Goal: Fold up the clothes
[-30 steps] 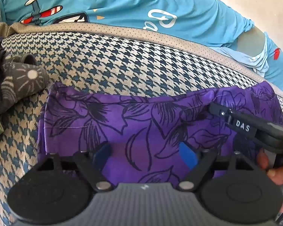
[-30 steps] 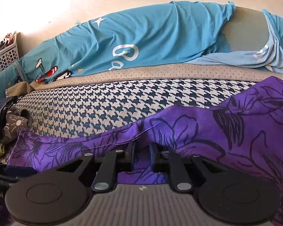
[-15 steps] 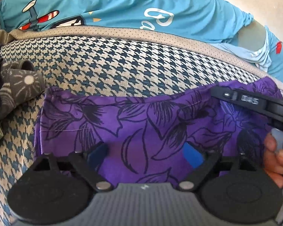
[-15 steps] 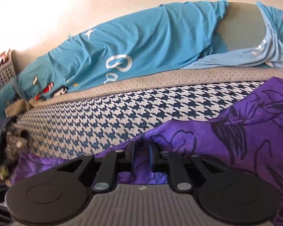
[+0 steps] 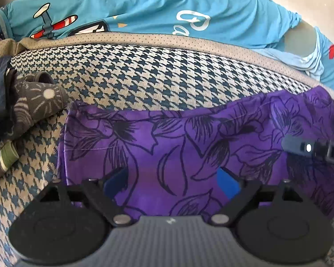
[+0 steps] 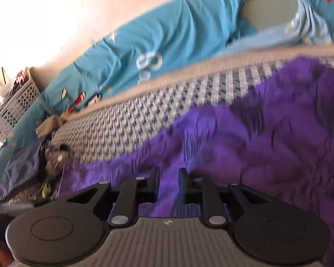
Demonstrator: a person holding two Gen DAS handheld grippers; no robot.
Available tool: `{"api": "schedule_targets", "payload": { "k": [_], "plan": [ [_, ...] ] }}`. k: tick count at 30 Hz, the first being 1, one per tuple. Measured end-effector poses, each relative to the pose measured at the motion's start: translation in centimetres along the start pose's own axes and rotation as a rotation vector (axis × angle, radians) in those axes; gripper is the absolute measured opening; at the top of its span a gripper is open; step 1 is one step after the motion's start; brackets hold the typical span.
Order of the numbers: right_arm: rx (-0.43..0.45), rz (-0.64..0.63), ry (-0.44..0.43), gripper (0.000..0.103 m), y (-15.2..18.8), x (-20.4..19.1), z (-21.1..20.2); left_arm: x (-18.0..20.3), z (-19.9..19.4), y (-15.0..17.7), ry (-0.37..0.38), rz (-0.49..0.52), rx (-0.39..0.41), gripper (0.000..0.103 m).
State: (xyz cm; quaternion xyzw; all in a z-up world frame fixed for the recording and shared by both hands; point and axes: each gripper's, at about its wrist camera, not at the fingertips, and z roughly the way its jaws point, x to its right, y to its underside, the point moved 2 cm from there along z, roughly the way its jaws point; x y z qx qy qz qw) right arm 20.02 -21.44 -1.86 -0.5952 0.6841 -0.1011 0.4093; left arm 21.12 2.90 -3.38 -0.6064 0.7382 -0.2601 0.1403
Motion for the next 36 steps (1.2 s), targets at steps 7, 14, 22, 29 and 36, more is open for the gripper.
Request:
{"api": "schedule_targets", "payload": {
  "k": [7,14,22,29,36],
  "plan": [
    [-0.053,0.031,0.010,0.018,2.3,0.6,-1.3,-0.1,-0.1,0.4,0.009,0.018,-0.001,0.090],
    [-0.055,-0.008,0.045,0.018,5.0,0.0,-3.5,-0.8,-0.9,1.1,0.026,0.003,0.000,0.090],
    [-0.045,0.004,0.064,0.020,7.5,-0.7,-5.6,-1.2,-1.8,2.3,0.018,0.024,0.009,0.091],
    [-0.030,-0.026,0.083,0.020,9.0,-1.1,-6.6,-1.2,-2.9,4.0,0.033,0.017,0.026,0.093],
    [-0.018,-0.145,0.137,0.020,10.9,-2.6,-7.6,-2.1,-4.6,5.3,0.065,-0.008,0.024,0.098]
  ]
}}
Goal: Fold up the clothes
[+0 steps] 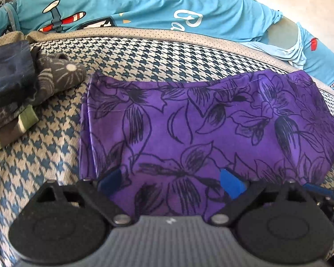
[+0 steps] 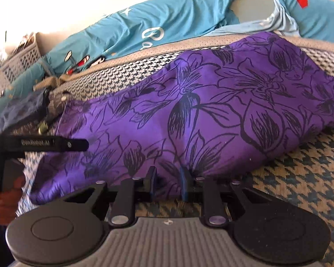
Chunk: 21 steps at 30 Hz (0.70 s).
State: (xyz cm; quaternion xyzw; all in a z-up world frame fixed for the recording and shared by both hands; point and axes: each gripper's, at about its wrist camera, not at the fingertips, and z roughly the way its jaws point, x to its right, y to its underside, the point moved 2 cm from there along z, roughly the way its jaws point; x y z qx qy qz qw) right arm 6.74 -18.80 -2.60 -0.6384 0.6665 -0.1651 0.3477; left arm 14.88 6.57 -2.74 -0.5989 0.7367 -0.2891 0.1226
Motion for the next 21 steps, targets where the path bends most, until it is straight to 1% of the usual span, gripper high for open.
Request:
{"api": "schedule_targets", "payload": {
  "k": [1,3,4,6,10,12,14,18,20,21],
  "plan": [
    [0.002,-0.014,0.008,0.020,0.3,-0.2,-0.1,-0.3,-0.3,0.2,0.005,-0.015,-0.003,0.100],
    [0.005,-0.034,0.022,0.020,0.7,-0.6,-0.4,-1.0,-0.8,0.4,0.017,-0.051,-0.011,0.101],
    [0.006,-0.041,0.027,0.021,0.8,-0.7,-0.5,-1.4,-1.1,0.7,0.012,-0.067,-0.021,0.103],
    [0.004,-0.039,0.032,0.025,1.1,-0.9,-0.7,-2.3,-1.1,1.3,0.003,-0.102,-0.061,0.103],
    [-0.004,-0.080,0.072,0.032,1.6,-1.8,-1.2,-3.3,-2.2,2.1,-0.004,-0.123,-0.052,0.103],
    [-0.010,-0.097,0.092,0.032,1.9,-2.2,-1.5,-4.1,-2.8,2.3,0.005,-0.164,-0.046,0.103],
    [-0.005,-0.103,0.093,0.032,2.2,-2.6,-1.8,-5.1,-3.5,2.4,0.021,-0.208,-0.037,0.103],
    [0.053,-0.173,0.047,0.032,2.5,-4.4,-2.9,-6.2,-4.2,2.3,0.042,-0.265,-0.024,0.103],
    [0.085,-0.222,0.022,0.032,2.6,-5.6,-3.4,-6.3,-4.2,2.4,0.056,-0.278,-0.026,0.103],
    [0.093,-0.252,-0.004,0.032,2.6,-6.3,-3.4,-6.3,-4.1,2.3,0.059,-0.279,-0.029,0.103]
  ]
}}
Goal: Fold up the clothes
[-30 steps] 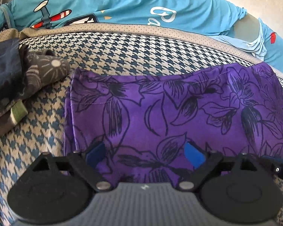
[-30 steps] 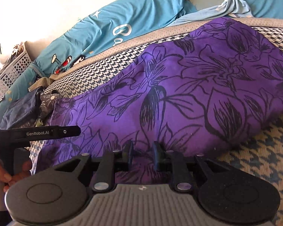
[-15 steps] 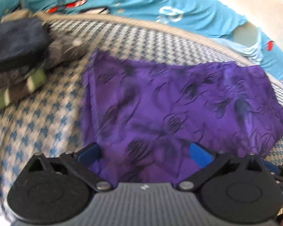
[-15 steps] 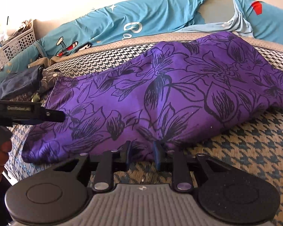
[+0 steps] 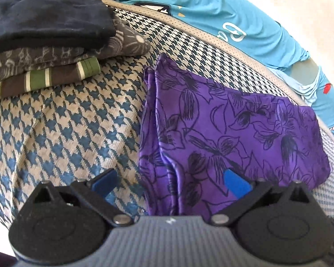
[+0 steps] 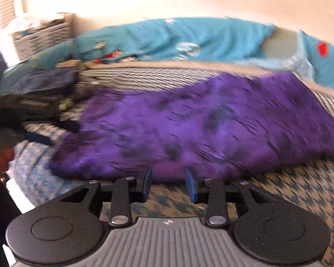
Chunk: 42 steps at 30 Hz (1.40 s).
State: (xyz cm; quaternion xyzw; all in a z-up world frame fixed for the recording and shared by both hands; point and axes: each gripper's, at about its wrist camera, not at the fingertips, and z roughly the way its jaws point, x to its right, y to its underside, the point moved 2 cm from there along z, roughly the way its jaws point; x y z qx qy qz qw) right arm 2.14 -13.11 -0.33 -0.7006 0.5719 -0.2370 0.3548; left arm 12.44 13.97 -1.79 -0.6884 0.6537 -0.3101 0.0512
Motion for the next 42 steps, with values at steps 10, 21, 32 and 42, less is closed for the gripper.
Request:
{"api": "schedule_targets", "payload": {
  "k": [10,21,32,42],
  "plan": [
    [0.015,-0.271,-0.175,0.041,0.3,-8.1,2.0,0.4,0.6,-0.1,-0.037,0.020,-0.021,0.103],
    [0.024,-0.487,-0.223,0.054,1.6,-12.7,3.9,-0.4,0.4,-0.5,-0.007,-0.035,-0.040,0.103],
    [0.098,-0.659,-0.141,0.060,2.6,-15.1,6.4,-0.7,0.4,-0.7,0.023,-0.068,-0.057,0.103],
    [0.158,-0.670,-0.133,0.015,2.3,-15.4,6.9,-1.0,0.8,-1.1,0.072,-0.111,-0.083,0.103]
  ]
}}
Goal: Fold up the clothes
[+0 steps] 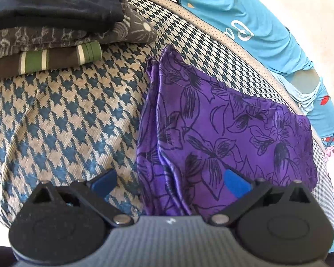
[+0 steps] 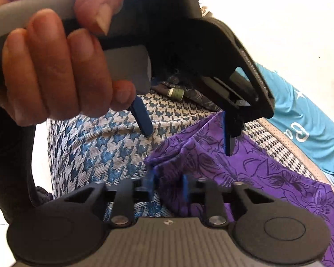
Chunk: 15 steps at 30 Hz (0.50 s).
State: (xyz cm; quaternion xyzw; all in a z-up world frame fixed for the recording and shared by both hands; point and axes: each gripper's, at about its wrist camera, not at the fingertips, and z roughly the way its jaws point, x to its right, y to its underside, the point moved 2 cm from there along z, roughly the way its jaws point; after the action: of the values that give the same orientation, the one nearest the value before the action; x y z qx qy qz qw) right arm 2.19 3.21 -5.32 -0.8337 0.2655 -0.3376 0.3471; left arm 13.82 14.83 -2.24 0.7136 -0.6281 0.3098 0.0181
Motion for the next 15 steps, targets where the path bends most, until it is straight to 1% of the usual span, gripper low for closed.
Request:
{"api": "schedule_targets", "payload": {
  "k": [1,2,7,9,11,15],
  "plan": [
    [0.008,0.011,0.014,0.011,-0.1,0.3,-0.2,-0.1,0.1,-0.1,0.008,-0.009,-0.003,0.103],
    [0.014,0.037,0.020,0.010,-0.3,0.8,-0.5,-0.2,0.1,-0.2,0.021,-0.022,-0.007,0.103],
    [0.049,0.238,0.029,0.010,-1.1,4.2,-2.1,-0.5,0.7,-1.3,0.089,-0.087,-0.038,0.103],
    [0.059,0.322,0.020,0.010,-1.3,5.6,-2.7,-0.5,1.2,-1.8,0.121,-0.108,-0.050,0.103],
    [0.065,0.381,0.010,0.010,-1.3,6.6,-3.1,-0.3,1.8,-2.4,0.148,-0.133,-0.066,0.103],
    [0.068,0.445,-0.004,0.010,-1.2,7.5,-3.5,0.1,2.9,-3.5,0.152,-0.155,-0.069,0.103]
  ]
}}
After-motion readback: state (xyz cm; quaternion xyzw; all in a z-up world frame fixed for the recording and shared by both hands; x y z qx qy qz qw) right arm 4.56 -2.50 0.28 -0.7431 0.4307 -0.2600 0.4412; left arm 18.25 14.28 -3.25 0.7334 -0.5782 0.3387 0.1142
